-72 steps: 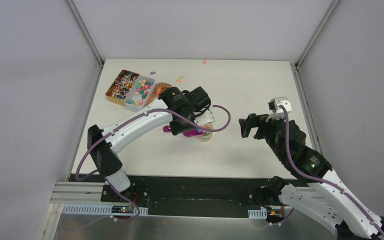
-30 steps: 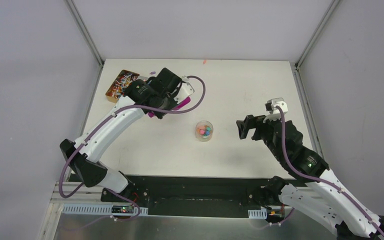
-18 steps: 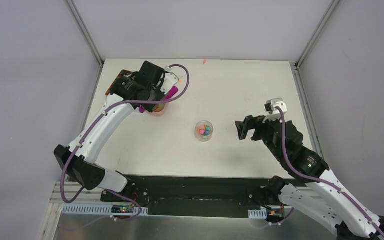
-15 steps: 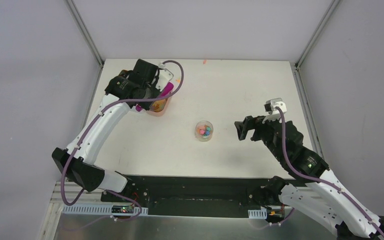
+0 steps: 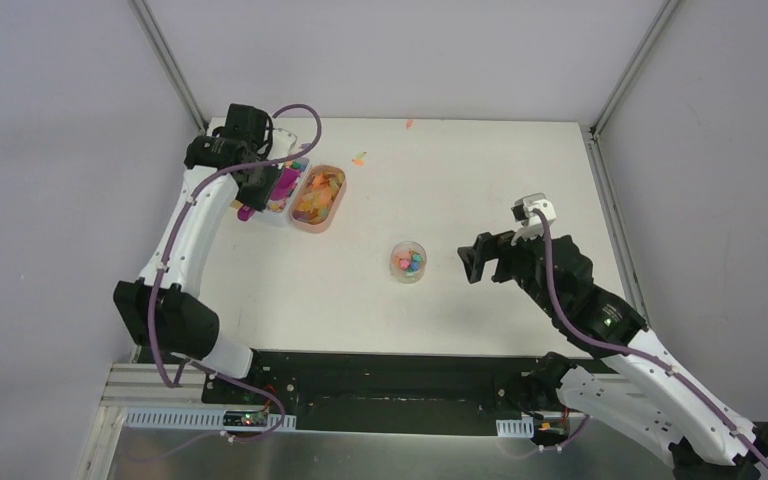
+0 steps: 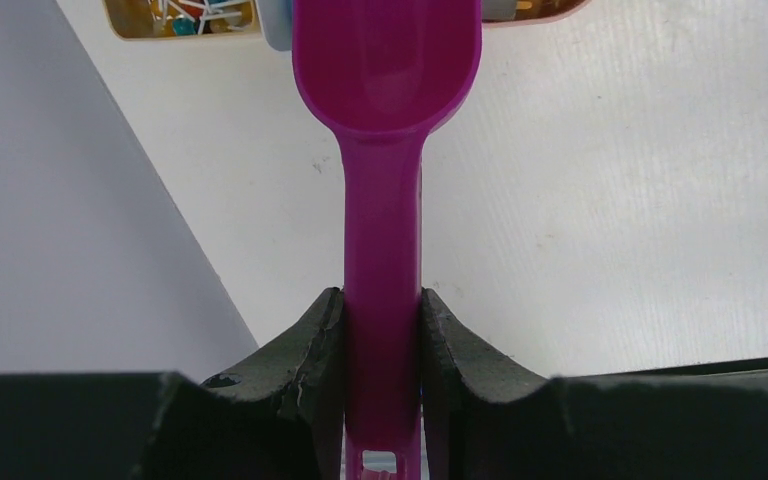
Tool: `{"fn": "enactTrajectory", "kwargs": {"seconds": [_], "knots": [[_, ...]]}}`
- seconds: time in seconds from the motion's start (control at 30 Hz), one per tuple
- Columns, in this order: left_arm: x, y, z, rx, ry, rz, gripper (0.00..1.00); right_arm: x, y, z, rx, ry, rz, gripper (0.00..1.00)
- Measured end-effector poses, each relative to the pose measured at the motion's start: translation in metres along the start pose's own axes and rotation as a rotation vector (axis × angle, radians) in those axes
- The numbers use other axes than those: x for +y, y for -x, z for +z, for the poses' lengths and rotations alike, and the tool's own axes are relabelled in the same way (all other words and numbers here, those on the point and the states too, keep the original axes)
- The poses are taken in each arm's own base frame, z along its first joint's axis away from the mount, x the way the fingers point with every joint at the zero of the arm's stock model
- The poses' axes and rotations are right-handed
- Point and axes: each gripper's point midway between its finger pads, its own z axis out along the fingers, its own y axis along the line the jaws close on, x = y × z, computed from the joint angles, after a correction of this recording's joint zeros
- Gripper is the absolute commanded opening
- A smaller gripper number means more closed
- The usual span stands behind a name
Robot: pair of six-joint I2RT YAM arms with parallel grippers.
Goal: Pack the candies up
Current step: Scoop the fake candies from the storage box.
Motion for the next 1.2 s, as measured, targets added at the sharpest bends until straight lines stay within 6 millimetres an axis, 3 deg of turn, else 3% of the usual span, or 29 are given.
{"fn": "enactTrajectory", "kwargs": {"seconds": [0.2, 0.43, 0.63, 1.2], "knots": [[0.02, -0.007, 0.031, 0.124, 0.0, -0.031, 0.0, 0.003, -0.006, 0.005, 0.028, 0.01, -0.008, 1.0], [0.038, -0.01, 0.051, 0.22, 0.055, -0.018, 0.0, 0.003, -0.005, 0.004, 0.026, 0.007, -0.007, 1.0], [0.044, -0.021, 0.072, 0.325, 0.077, 0.027, 0.0, 0.002, -0.005, 0.004, 0.025, 0.002, -0.007, 1.0], [0.047, -0.011, 0.113, 0.375, 0.056, 0.069, 0.0, 0.005, -0.009, 0.008, 0.045, 0.006, 0.018, 1.0]]}}
